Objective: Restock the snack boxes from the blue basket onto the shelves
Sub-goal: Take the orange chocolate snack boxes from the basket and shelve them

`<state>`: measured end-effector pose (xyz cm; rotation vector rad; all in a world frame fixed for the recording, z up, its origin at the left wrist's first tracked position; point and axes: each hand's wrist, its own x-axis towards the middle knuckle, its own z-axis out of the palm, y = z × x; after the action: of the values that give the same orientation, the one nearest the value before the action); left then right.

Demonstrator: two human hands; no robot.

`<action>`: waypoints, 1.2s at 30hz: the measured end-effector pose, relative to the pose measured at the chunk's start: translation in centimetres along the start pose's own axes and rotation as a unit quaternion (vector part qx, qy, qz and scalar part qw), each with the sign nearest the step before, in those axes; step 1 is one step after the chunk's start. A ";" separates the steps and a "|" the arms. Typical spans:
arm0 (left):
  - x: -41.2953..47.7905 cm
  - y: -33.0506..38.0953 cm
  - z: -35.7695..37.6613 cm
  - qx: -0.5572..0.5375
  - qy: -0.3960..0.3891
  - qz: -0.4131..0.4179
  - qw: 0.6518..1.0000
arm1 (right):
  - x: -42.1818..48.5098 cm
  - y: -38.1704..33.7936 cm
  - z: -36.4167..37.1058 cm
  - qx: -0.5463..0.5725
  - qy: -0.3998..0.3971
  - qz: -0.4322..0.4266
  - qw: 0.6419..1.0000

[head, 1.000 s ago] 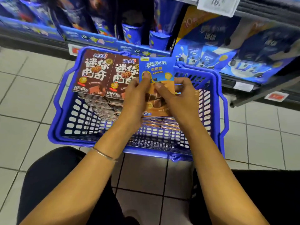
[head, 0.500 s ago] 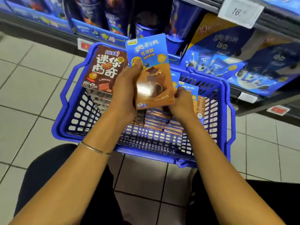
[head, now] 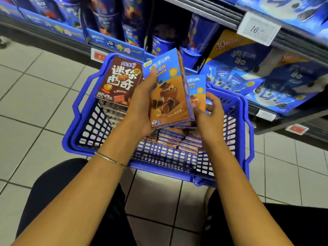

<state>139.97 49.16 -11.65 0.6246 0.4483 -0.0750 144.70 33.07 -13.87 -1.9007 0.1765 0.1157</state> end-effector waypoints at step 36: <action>-0.4 -1.0 1.9 -0.025 -0.143 -0.035 0.989 | 4.1 7.6 -3.4 -0.241 -0.016 0.088 0.966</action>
<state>140.12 47.21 -10.61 0.5384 0.1940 -0.2155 147.30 27.13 -20.52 -2.3632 0.3180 0.3340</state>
